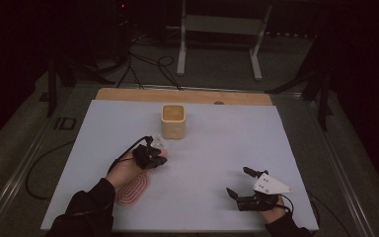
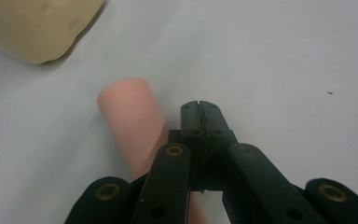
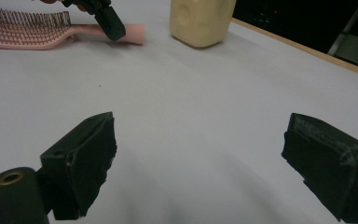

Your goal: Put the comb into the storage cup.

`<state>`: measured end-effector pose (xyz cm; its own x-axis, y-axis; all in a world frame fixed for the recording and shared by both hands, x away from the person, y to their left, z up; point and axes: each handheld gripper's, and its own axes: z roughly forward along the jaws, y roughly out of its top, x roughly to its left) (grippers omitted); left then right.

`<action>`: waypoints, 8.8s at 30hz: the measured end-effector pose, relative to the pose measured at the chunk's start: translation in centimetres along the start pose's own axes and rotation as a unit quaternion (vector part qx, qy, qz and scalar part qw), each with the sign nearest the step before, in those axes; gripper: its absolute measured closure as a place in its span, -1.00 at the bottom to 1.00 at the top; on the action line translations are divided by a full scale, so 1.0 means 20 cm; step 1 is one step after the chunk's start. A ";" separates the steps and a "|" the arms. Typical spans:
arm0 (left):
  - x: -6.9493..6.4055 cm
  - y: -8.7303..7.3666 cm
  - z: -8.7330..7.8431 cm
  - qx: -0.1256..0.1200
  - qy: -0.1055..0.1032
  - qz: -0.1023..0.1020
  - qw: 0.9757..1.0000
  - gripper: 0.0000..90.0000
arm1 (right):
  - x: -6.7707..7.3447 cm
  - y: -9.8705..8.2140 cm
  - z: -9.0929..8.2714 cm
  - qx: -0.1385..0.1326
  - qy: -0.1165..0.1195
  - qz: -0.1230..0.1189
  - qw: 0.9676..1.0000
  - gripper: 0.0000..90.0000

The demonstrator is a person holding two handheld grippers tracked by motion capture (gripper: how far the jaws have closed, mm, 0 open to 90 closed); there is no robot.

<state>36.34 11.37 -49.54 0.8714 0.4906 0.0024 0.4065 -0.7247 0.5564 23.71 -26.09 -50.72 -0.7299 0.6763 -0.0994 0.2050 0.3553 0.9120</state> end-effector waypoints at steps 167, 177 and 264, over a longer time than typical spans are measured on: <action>-0.14 -0.70 -0.58 0.185 0.017 -0.098 0.978 -0.81 | 0.01 0.01 0.03 0.010 0.005 -0.008 1.000 -0.79; -0.13 -0.66 -0.55 0.207 0.008 -0.079 0.975 -0.48 | 0.01 0.01 0.03 0.011 0.006 -0.005 1.000 -0.79; -0.08 -0.27 -0.61 0.011 0.028 -0.088 0.996 0.55 | 0.01 0.01 0.03 0.011 0.006 -0.004 1.000 -0.79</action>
<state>29.47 20.43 -42.52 0.7698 0.6366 -0.0472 0.5583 -0.6356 0.5331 23.92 -25.55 -50.79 -0.7390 0.6658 -0.1029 0.2120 0.3748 0.9025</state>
